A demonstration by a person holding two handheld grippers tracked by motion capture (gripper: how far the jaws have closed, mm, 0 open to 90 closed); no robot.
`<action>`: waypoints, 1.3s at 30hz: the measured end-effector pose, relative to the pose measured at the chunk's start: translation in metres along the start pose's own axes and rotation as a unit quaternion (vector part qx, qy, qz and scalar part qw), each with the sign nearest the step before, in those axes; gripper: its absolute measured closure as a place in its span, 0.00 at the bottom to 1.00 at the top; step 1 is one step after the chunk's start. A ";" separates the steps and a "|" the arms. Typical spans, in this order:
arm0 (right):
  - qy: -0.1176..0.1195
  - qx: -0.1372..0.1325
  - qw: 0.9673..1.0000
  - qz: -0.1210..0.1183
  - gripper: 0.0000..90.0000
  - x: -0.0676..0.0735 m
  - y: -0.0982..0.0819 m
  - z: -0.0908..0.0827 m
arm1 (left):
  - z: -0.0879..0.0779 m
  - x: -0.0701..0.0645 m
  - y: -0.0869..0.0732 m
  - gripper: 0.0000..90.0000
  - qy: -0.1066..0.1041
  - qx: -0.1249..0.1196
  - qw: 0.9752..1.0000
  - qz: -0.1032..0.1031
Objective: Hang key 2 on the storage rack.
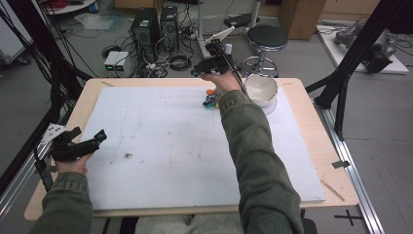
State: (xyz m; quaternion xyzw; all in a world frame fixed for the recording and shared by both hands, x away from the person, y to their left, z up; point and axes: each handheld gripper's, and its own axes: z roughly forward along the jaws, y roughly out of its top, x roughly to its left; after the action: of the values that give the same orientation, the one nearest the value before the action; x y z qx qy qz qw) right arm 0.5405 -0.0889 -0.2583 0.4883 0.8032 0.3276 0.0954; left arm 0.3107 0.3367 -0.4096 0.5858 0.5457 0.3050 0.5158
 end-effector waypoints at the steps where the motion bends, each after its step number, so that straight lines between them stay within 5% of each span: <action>1: -0.001 0.000 1.000 -0.003 0.10 0.000 -0.001 -0.001 | 0.000 0.000 0.000 0.02 0.000 0.000 1.000 -0.001; 3: -0.004 0.003 1.000 -0.008 0.01 0.001 -0.002 -0.002 | 0.000 0.000 0.000 0.02 0.000 0.001 1.000 0.000; 21: -0.015 0.005 1.000 -0.027 0.01 0.000 -0.013 -0.018 | -0.002 0.002 0.000 0.02 0.003 -0.003 1.000 -0.004; 39: -0.033 -0.011 0.999 -0.009 0.01 -0.035 -0.049 -0.043 | -0.002 0.000 0.000 0.02 0.005 -0.003 1.000 -0.004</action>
State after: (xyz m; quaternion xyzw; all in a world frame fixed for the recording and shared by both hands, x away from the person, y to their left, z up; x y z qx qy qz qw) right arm 0.5022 -0.1520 -0.2608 0.4908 0.8003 0.3189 0.1300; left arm 0.3087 0.3374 -0.4090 0.5806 0.5494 0.3075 0.5162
